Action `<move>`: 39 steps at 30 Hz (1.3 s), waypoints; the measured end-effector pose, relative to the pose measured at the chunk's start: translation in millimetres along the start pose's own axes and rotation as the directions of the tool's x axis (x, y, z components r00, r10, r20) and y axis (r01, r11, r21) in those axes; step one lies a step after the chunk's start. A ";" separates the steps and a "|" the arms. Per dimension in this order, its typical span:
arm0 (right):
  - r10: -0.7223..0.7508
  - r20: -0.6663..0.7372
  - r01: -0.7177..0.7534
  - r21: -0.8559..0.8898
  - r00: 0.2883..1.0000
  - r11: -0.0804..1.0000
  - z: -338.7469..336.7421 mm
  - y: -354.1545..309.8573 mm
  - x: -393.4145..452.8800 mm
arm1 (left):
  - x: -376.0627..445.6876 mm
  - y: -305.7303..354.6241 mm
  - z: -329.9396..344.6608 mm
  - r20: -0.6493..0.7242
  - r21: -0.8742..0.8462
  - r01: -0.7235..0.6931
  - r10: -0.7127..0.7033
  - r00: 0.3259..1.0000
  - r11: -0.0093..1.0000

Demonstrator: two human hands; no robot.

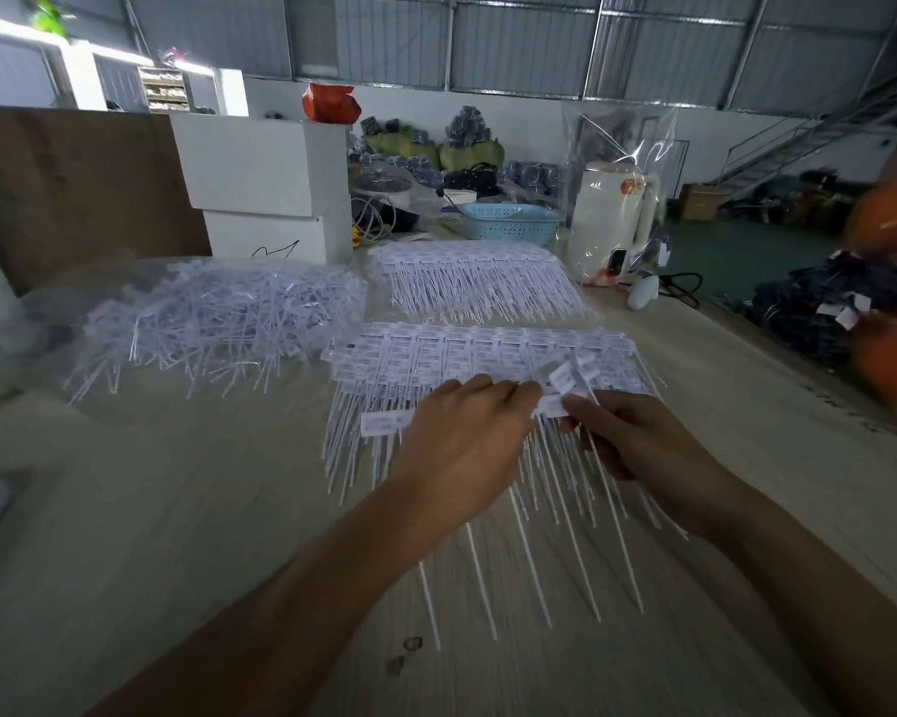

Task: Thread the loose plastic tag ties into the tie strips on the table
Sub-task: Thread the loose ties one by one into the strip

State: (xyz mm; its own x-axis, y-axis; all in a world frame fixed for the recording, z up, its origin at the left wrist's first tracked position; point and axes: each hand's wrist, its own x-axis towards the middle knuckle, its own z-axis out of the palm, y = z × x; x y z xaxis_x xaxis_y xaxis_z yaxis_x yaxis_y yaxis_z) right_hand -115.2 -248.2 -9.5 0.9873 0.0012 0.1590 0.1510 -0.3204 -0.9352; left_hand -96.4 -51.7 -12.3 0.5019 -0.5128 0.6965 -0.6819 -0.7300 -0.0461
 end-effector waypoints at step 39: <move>-0.129 -0.061 0.130 0.024 0.990 0.991 1.3 -3.1 -3.5 | 0.4 -20.1 7.4 0.104 -0.368 0.002 0.039 0.994 0.930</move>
State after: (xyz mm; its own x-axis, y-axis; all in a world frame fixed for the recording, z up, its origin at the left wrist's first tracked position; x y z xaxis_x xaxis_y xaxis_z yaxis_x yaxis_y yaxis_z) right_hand -119.0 -246.0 -7.6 0.9547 -0.0157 0.2970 0.2794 -0.2949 -0.9137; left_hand -78.6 -40.5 -16.4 0.5276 -0.5852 0.6157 -0.8288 -0.5135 0.2222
